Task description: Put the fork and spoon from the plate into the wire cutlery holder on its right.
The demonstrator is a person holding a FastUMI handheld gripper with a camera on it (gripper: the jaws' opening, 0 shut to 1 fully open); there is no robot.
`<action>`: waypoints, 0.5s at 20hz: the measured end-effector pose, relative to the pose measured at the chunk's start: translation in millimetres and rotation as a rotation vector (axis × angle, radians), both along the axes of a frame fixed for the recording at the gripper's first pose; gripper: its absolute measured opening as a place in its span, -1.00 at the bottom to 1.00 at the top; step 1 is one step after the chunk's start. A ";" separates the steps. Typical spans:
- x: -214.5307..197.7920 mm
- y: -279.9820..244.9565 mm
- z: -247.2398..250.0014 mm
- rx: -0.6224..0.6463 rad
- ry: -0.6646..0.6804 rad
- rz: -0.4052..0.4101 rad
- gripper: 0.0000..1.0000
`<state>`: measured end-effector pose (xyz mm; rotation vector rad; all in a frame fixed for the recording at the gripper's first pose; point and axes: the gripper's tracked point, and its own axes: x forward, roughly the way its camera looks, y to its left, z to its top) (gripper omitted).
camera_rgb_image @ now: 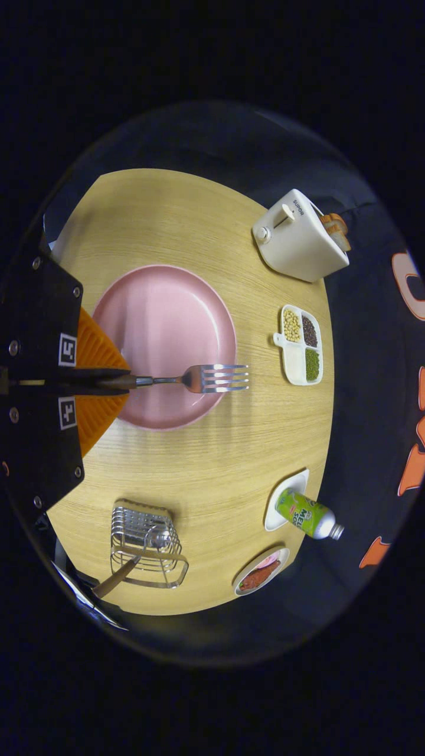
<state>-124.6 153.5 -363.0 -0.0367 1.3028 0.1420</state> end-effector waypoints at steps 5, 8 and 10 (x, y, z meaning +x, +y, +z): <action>-8.9 -46.2 22.3 -0.003 -0.030 -0.078 -0.92; -14.8 -84.1 38.5 -0.021 -0.050 -0.124 -0.91; -18.6 -109.9 43.8 -0.041 -0.056 -0.147 -0.92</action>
